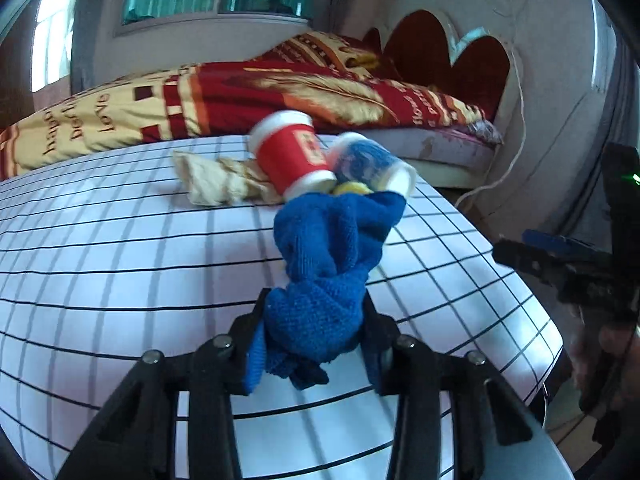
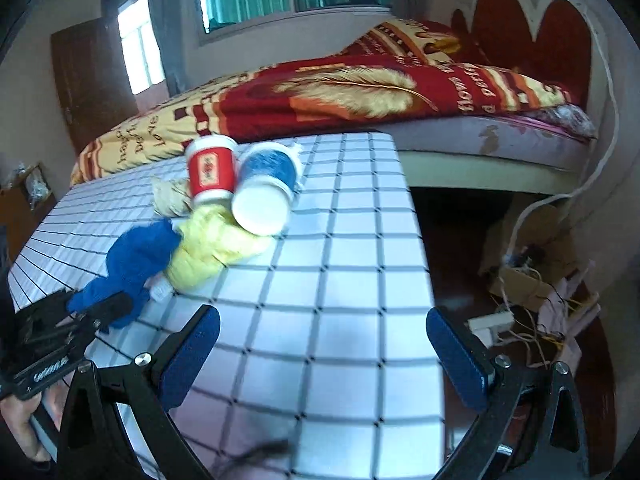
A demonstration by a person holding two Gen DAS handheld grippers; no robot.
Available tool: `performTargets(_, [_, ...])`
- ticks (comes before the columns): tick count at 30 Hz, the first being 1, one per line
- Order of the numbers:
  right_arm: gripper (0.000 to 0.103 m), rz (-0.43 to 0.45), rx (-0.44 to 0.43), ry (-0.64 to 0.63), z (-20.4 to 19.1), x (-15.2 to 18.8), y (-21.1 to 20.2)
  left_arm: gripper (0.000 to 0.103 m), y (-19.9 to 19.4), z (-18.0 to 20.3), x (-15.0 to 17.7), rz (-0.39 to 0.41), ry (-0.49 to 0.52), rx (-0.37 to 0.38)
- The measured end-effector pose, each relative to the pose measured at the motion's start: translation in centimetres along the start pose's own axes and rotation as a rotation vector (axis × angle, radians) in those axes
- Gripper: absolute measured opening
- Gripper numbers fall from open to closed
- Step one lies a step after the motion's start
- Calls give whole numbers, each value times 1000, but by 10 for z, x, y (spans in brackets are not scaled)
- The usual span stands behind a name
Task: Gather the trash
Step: 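Grasp the blue cloth with the left tool while the right tool grasps the blue paper cup, then carry the blue cloth and blue paper cup over the bucket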
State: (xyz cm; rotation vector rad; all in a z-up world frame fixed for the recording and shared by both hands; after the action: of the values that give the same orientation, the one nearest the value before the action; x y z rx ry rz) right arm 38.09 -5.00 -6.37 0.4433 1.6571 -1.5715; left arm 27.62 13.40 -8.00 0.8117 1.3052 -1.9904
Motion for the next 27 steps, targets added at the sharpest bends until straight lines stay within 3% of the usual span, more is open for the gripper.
performTargets(7, [103, 9, -43, -37, -44, -45, 35, 41, -11, -56, -9, 25, -72, -89])
performTargets(12, [101, -8, -35, -94, -71, -68, 70, 41, -9, -76, -7, 19, -102, -97])
performTargets(16, [60, -68, -38, -134, -83, -73, 98, 41, -4, -72, -8, 12, -88, -84])
performTargets(17, [59, -75, -39, -143, -83, -72, 99, 41, -4, -72, -8, 10, -82, -81])
performTargets(27, [59, -45, -81, -170, -66, -52, 39, 39, -14, -55, -11, 18, -43, -61])
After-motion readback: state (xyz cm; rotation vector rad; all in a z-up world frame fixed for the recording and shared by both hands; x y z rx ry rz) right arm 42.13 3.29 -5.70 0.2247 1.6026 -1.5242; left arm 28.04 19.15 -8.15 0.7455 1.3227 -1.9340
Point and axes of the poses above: each gripper's, at about its wrist camera, not at the fingertips, and y roughly the way its jaws point, z to its right, x to its underside, the point moved 7 cm from there along y, roughly the way its jaws point, and after that the axes turned 15 degrees about x, right-handed, at the moved point
